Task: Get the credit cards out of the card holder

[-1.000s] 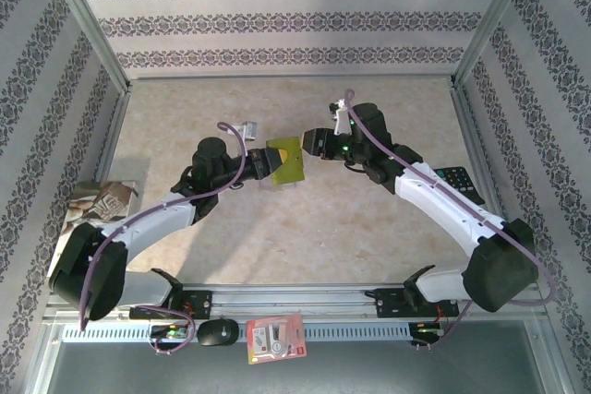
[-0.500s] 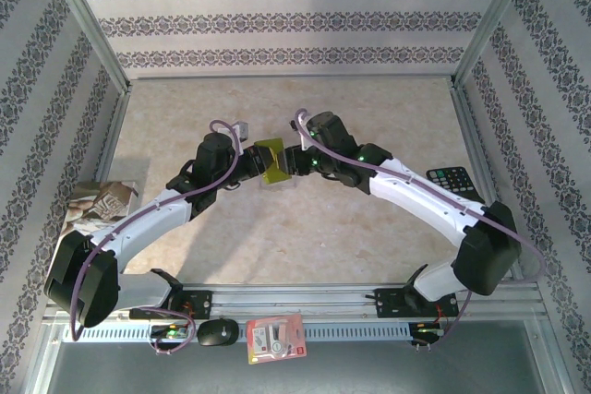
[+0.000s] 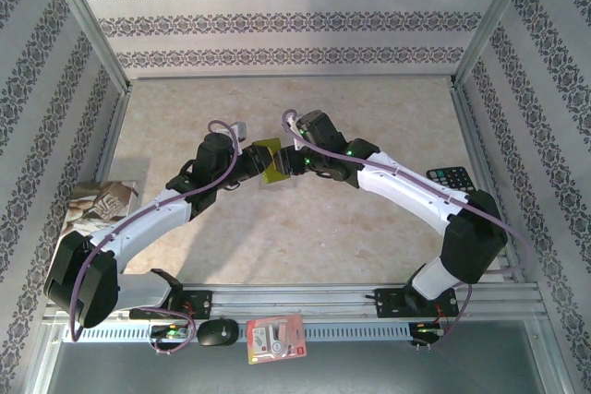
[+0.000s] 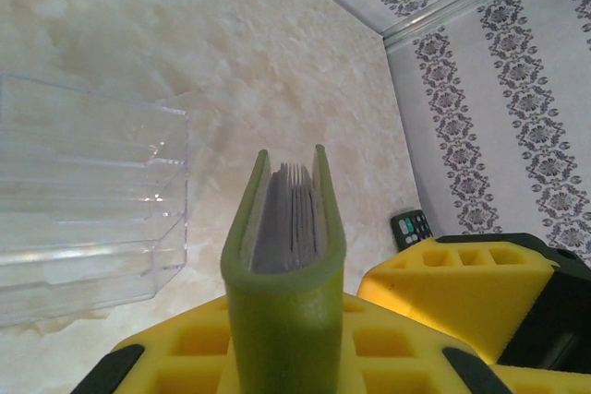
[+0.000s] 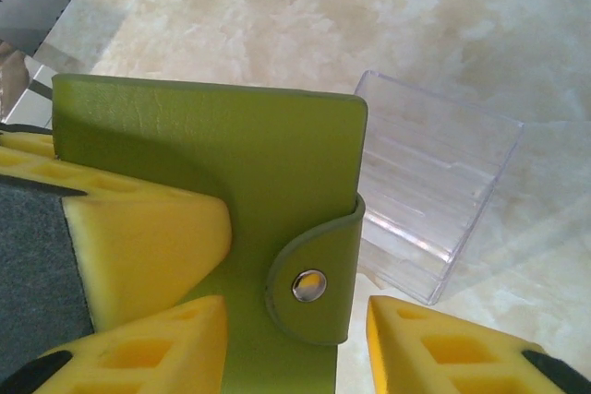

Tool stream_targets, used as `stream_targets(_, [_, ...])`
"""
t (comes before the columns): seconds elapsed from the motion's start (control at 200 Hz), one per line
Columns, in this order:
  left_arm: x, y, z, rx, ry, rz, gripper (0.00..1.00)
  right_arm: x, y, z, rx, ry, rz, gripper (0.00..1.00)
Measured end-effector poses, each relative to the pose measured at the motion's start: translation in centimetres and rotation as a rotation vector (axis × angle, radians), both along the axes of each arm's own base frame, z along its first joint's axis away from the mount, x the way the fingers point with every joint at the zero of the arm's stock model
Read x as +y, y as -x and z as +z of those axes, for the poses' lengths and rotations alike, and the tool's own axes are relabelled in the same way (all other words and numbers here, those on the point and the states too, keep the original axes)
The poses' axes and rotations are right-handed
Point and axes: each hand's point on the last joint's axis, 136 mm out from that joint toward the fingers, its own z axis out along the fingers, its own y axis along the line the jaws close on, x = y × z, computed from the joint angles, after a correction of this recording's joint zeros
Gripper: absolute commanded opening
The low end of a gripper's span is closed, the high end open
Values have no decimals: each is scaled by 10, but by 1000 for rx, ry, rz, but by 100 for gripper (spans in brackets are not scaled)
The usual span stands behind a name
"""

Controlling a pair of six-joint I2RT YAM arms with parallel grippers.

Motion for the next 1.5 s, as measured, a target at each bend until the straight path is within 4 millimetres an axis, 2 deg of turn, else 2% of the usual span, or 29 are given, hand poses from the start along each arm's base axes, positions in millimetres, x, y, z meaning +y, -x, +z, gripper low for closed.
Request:
stream_targets(0.065, [1,0,-1,5,-4,8,0,2,-1,-1,2,3,2,39])
stream_targets(0.175, [0,2,-2,10,-4,2,0,1,-3,-5,7,11,-10,27])
stream_targets(0.335, [-1,4,2,5,0,-4,0,3,-4,-5,7,5,-9,22])
stream_targets(0.42, [-1,4,2,4,0,-4,0,3,-5,-4,7,1,-9,25])
stream_targets(0.625, [0,4,3,1,2,4,0,1,-6,-5,26,-21,-17,41])
stream_targets(0.769, [-1,5,5,4,10,-5,0,0,-4,-1,29,-48,-14,36])
stream_targets(0.919, [-3,7,5,14,25,-11,0,2,-3,3,52,-97,5,37])
stream_targets(1.019, [-3,7,5,17,30,-14,0,3,-2,2,64,-120,15,42])
stream_targets(1.164, [-4,8,5,21,34,-16,0,2,-2,0,73,-126,19,42])
stream_targets(1.269, [-4,8,5,23,34,-20,0,1,-1,-2,75,-114,19,39])
stream_targets(1.499, [-5,9,5,27,34,-23,0,-1,-3,-2,40,-56,9,17])
